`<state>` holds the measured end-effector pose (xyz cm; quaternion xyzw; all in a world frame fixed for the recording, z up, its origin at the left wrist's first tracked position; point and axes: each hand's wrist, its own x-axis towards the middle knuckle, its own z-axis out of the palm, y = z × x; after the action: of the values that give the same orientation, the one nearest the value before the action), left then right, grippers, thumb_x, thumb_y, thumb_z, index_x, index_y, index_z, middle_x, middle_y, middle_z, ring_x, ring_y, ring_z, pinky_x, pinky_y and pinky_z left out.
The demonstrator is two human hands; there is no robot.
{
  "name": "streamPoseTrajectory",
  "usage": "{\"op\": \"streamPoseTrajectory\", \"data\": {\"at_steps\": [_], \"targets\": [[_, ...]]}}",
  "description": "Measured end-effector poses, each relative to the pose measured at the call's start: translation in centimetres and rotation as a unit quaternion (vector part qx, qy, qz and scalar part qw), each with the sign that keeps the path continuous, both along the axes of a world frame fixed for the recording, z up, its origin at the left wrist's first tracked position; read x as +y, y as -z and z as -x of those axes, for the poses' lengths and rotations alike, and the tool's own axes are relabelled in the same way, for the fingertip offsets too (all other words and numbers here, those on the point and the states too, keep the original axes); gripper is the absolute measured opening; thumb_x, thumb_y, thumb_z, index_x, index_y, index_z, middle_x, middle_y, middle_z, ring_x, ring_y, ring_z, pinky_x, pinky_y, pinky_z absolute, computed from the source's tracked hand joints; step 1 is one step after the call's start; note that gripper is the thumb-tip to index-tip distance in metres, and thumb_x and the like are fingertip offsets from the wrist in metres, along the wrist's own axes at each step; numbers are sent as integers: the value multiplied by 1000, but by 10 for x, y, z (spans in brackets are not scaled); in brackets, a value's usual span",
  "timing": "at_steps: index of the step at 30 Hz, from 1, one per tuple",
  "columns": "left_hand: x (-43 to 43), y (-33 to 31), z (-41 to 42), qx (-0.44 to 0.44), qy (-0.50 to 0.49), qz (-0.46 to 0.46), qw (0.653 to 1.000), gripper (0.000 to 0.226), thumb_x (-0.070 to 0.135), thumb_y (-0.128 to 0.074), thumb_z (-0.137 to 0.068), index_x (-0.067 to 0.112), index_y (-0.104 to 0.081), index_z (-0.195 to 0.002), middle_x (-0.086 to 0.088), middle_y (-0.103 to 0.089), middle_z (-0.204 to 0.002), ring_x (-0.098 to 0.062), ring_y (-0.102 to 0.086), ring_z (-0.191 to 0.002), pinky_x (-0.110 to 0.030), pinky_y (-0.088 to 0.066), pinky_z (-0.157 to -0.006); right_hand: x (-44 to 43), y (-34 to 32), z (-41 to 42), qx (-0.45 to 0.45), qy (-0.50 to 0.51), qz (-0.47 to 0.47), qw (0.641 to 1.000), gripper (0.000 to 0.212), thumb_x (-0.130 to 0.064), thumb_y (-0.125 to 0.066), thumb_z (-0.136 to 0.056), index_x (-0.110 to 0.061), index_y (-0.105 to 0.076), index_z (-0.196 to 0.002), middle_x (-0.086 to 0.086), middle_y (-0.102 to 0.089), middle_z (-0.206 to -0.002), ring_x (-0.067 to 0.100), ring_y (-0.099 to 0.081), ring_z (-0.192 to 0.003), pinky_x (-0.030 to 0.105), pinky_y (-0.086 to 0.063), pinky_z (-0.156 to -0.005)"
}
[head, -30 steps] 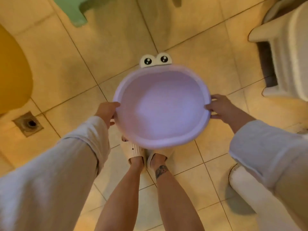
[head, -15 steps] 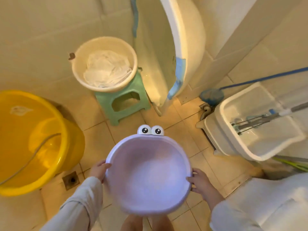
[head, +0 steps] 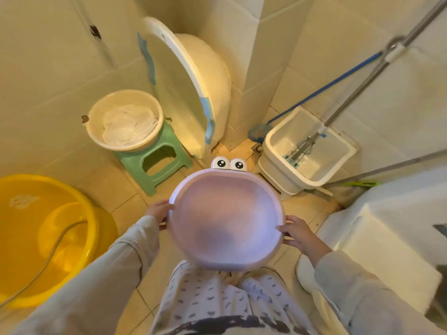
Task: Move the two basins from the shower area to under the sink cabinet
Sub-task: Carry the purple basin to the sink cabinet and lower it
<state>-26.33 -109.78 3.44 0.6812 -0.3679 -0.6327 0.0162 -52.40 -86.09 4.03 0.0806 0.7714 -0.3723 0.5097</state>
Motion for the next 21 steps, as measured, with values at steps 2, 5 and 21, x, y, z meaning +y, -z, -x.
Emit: {"op": "streamPoseTrajectory", "data": {"at_steps": [2,5,21], "targets": [[-1,0,11,-11,37,7,999,19,7,-59,-83,15,-59,-100,-7,-55,-79,-27,-51,-78,-31,-46,-58,21,1,-5,-1,39,8,999,44,6,-58,-84,-1,-51,-127,16,-61,-107,32,-58,-97,35,-52,-63],[-1,1,25,-19,116,2,993,7,10,-60,-82,10,-60,-89,-5,-54,-76,-23,-51,-70,-31,-45,-55,55,6,-21,-1,112,21,993,46,5,-60,-84,-3,-52,-129,18,-63,-113,32,-59,-101,37,-53,-70],[96,9,108,-40,588,-15,808,13,22,-61,-83,18,-58,-71,-3,-54,-72,-18,-51,-65,-27,-43,-60,215,33,-281,15,578,58,814,39,1,-64,-79,-14,-57,-114,10,-63,-104,28,-58,-100,42,-50,-82]]}}
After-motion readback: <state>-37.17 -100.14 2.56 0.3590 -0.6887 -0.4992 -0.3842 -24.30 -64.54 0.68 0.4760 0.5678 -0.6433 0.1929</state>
